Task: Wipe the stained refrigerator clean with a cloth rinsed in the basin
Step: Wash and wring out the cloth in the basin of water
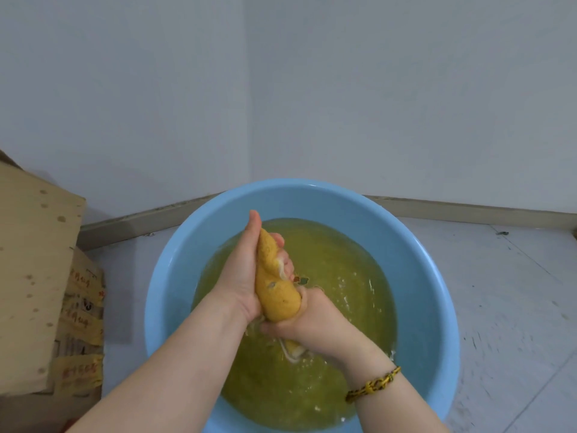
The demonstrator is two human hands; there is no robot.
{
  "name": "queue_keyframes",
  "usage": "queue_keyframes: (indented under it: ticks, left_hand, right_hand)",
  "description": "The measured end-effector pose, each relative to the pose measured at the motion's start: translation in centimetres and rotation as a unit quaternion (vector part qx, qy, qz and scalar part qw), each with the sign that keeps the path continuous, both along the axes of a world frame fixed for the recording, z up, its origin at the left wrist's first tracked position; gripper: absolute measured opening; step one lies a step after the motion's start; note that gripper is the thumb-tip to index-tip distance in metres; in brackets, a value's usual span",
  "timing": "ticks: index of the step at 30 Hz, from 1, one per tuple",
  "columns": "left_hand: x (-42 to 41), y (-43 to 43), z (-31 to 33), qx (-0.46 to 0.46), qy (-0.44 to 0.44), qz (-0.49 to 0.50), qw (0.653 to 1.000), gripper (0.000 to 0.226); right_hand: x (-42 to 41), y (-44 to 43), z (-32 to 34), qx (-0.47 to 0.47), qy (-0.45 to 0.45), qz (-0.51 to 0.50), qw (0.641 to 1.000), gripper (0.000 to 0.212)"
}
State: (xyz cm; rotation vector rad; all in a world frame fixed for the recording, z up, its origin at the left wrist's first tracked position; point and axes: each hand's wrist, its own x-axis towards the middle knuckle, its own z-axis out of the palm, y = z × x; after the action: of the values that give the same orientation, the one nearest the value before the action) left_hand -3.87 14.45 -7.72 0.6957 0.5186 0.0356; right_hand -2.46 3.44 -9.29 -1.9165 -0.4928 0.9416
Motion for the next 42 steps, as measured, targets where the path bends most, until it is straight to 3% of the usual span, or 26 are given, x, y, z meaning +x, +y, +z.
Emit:
queue_keyframes:
  ticks: [3,6,8,10,13,14,17,20,22,23,26,29,31,34,36,38,39,40,41,42]
  left_hand:
    - [-0.2,0.1,-0.3,-0.007,-0.031,-0.078,0.996,0.053]
    - [-0.3,0.7,-0.1,0.006,-0.076,-0.144,0.987,0.048]
    - [-0.5,1.6,0.2,0.061,-0.119,-0.21,0.968,0.03]
    - [-0.8,2.6,-0.1,0.122,-0.106,-0.25,0.955,0.012]
    - [-1.3,3.2,-0.6,0.219,-0.052,-0.298,0.928,0.031]
    - [-1.5,3.1,-0.6,0.255,-0.038,-0.333,0.907,0.04]
    - [-1.8,2.1,0.3,0.401,0.016,-0.444,0.801,0.06]
    - [-1.8,0.4,0.6,0.625,0.071,-0.443,0.639,0.054]
    - [-1.7,-0.8,0.1,0.751,0.096,-0.374,0.536,0.036]
    - [-1.8,-1.3,-0.2,0.791,0.097,-0.322,0.511,0.026]
    - [-1.6,-1.4,-0.2,0.84,0.07,-0.18,0.506,0.006]
    - [-1.9,-0.3,-0.4,0.887,-0.031,-0.067,0.456,0.004]
    - [-2.2,0.0,-0.6,0.891,-0.088,-0.014,0.445,0.017]
    - [-2.0,-0.3,-1.1,0.883,-0.109,0.015,0.455,0.021]
    - [-1.5,-0.7,-1.2,0.881,-0.062,0.011,0.468,0.019]
    - [-1.2,-1.3,-1.1,0.864,0.087,-0.073,0.491,0.064]
    - [-1.3,-1.6,-0.8,0.828,0.147,-0.135,0.525,0.083]
    - [-1.4,-1.9,-0.3,0.77,0.175,-0.185,0.584,0.096]
    - [-1.5,-2.3,0.4,0.684,0.172,-0.206,0.679,0.103]
    - [-1.6,-2.5,1.1,0.554,0.15,-0.196,0.795,0.102]
  right_hand:
    - [0.5,-0.8,-0.3,0.013,0.105,0.053,0.993,0.038]
    - [0.9,-1.1,0.5,-0.025,0.078,0.104,0.991,0.054]
    - [1.3,-1.3,1.1,-0.091,-0.068,0.135,0.984,0.053]
    - [1.7,-1.7,1.1,-0.187,-0.266,0.137,0.935,0.042]
    - [2.5,-3.1,0.1,-0.239,-0.469,0.066,0.847,0.017]
    - [2.7,-3.4,-0.4,-0.237,-0.527,0.054,0.814,0.017]
    - [3.1,-3.3,-0.7,-0.208,-0.594,0.017,0.777,0.039]
    - [2.3,-2.6,-1.0,-0.172,-0.597,0.021,0.783,0.048]
    - [1.8,-2.2,-1.1,-0.147,-0.589,0.004,0.795,0.043]
    - [1.6,-2.1,-0.7,-0.152,-0.563,-0.01,0.813,0.034]
    - [1.7,-2.3,0.7,-0.185,-0.413,-0.032,0.891,0.006]
    - [1.6,-2.4,1.9,-0.074,-0.212,-0.067,0.972,0.019]
    - [1.5,-2.6,2.5,-0.019,-0.092,-0.071,0.993,0.022]
    - [1.6,-3.1,2.8,-0.013,-0.004,-0.063,0.998,0.017]
    - [1.9,-3.0,2.6,-0.032,0.019,-0.097,0.995,0.016]
    - [2.0,-2.8,2.3,-0.085,-0.051,-0.127,0.987,0.014]
    - [2.1,-2.8,2.2,-0.123,-0.124,-0.129,0.976,0.012]
    - [2.2,-2.9,2.1,-0.169,-0.211,-0.126,0.955,0.009]
    - [2.3,-3.0,2.0,-0.218,-0.295,-0.118,0.923,0.005]
    - [2.4,-3.1,2.0,-0.249,-0.369,-0.115,0.888,0.006]
